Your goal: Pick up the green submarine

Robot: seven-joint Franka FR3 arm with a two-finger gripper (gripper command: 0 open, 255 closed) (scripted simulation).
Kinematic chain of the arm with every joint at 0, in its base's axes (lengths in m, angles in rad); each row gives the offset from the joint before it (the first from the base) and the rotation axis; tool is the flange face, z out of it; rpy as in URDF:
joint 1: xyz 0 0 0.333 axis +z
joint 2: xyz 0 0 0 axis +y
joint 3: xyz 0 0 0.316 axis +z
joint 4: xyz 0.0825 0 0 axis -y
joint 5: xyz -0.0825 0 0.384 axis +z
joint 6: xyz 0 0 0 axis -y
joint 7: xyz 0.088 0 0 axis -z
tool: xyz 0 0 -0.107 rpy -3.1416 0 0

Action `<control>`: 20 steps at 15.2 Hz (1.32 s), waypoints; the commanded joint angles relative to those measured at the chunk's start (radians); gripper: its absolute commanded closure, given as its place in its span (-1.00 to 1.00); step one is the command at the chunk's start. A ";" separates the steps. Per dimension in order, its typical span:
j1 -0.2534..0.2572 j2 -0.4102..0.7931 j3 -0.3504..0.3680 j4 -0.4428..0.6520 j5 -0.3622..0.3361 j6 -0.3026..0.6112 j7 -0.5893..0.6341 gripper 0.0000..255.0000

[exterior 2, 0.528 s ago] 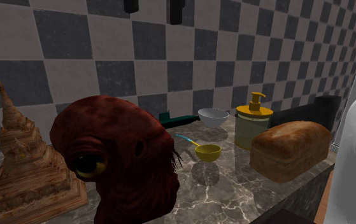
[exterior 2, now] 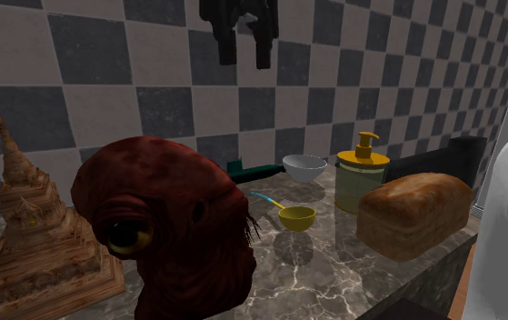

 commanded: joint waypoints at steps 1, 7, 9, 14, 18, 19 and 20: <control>0.002 0.034 -0.041 -0.011 -0.032 0.039 -0.078 -1.00; 0.007 0.182 -0.161 0.017 -0.109 0.146 -0.302 -1.00; 0.011 0.242 -0.198 0.038 -0.126 0.183 -0.375 -1.00; 0.021 0.413 -0.283 0.113 -0.142 0.274 -0.560 -1.00; 0.025 0.567 -0.337 0.197 -0.124 0.340 -0.712 -1.00; 0.024 0.607 -0.348 0.222 -0.116 0.354 -0.750 -1.00; 0.022 0.649 -0.357 0.247 -0.106 0.368 -0.788 -1.00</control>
